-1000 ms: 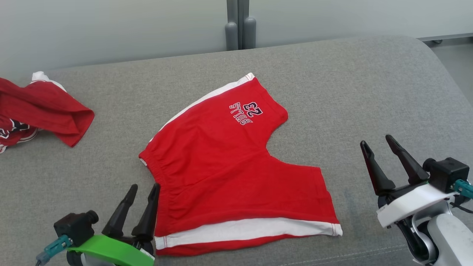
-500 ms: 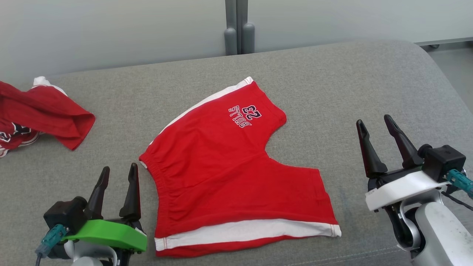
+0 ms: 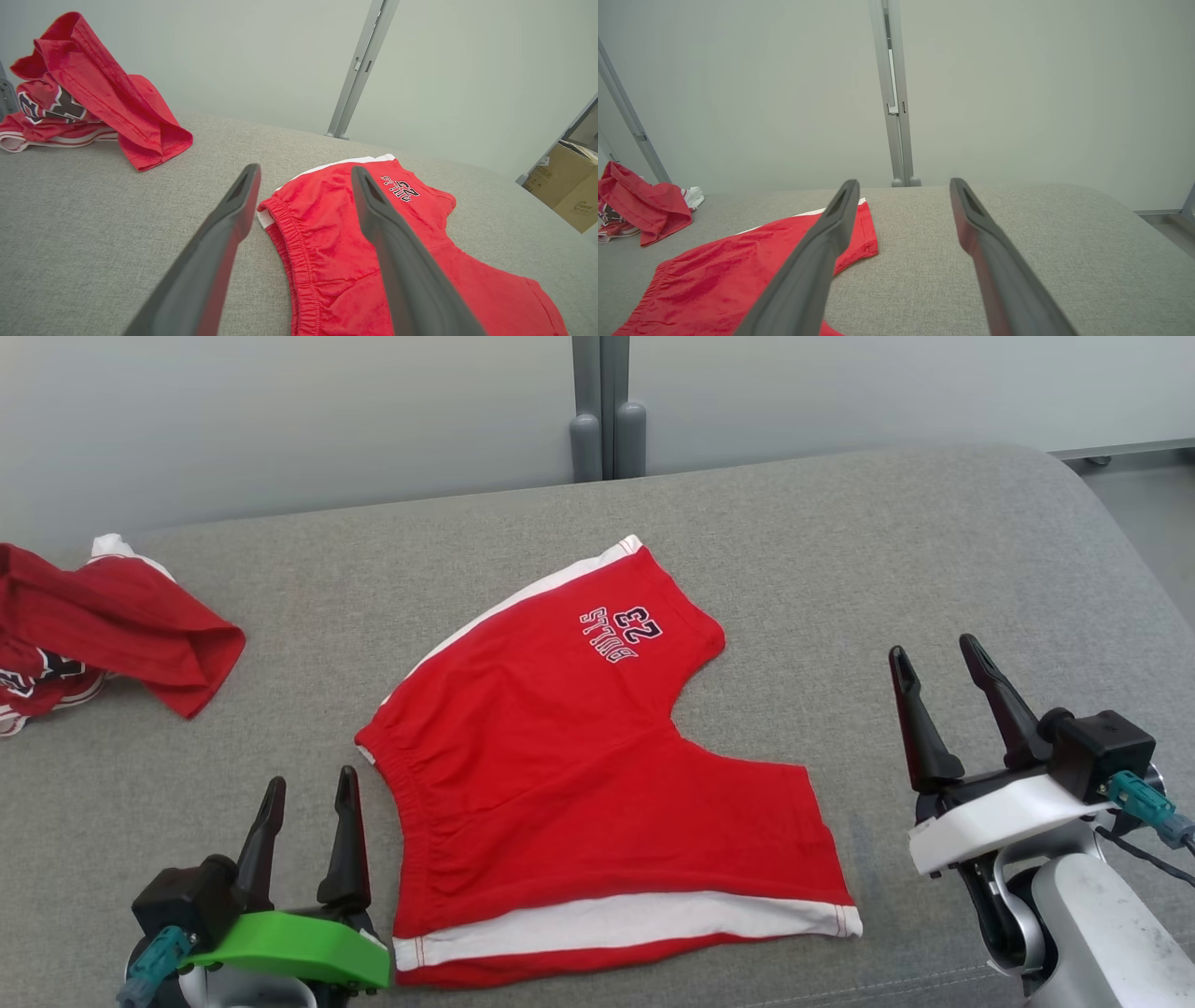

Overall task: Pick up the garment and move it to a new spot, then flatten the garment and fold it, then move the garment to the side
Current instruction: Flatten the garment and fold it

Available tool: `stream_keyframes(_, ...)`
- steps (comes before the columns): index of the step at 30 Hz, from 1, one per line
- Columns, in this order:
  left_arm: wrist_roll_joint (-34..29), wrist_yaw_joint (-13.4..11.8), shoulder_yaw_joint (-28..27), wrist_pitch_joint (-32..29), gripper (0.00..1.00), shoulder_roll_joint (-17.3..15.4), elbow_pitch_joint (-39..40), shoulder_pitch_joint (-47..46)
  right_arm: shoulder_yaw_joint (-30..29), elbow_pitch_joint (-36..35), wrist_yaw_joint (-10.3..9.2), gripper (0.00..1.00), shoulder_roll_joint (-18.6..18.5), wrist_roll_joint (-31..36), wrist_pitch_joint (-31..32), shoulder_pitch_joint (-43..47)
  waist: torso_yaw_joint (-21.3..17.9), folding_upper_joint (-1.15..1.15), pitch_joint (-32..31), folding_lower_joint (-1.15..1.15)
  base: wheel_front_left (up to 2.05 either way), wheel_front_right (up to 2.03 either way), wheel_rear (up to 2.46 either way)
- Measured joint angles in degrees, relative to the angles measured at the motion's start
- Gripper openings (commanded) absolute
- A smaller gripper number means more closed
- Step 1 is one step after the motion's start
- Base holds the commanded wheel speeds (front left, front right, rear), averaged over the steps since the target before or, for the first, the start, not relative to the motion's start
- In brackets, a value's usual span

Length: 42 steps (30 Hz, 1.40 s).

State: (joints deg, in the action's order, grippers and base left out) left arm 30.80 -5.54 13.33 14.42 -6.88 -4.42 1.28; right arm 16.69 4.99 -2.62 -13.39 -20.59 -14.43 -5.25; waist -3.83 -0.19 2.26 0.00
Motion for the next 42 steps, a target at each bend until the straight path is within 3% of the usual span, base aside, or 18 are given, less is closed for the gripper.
stream_keyframes(29, -2.9, 0.1, -1.3, 0.0, 1.0, 2.2, 0.4, 3.6, 0.0, 2.2, 1.1, 1.0, 0.8, 0.9, 0.0, 2.6, 0.3, 0.0, -1.6, 0.0, 0.0, 0.0, 0.0)
stream_keyframes(34, -2.7, 1.1, 0.5, -0.4, 1.0, 2.3, -2.5, 5.9, 0.8, 4.0, 1.8, 1.0, 0.6, 0.9, 0.0, 4.4, 0.3, 0.0, -1.4, 0.0, 0.0, 0.0, 0.0)
stream_keyframes(42, -1.1, 4.7, 4.8, -5.9, 1.0, 1.7, -4.5, 7.6, 4.4, 8.4, 4.24, 1.0, -1.6, 2.4, 0.5, 8.2, 0.3, 0.0, -0.1, 0.0, 0.0, 0.0, 0.0)
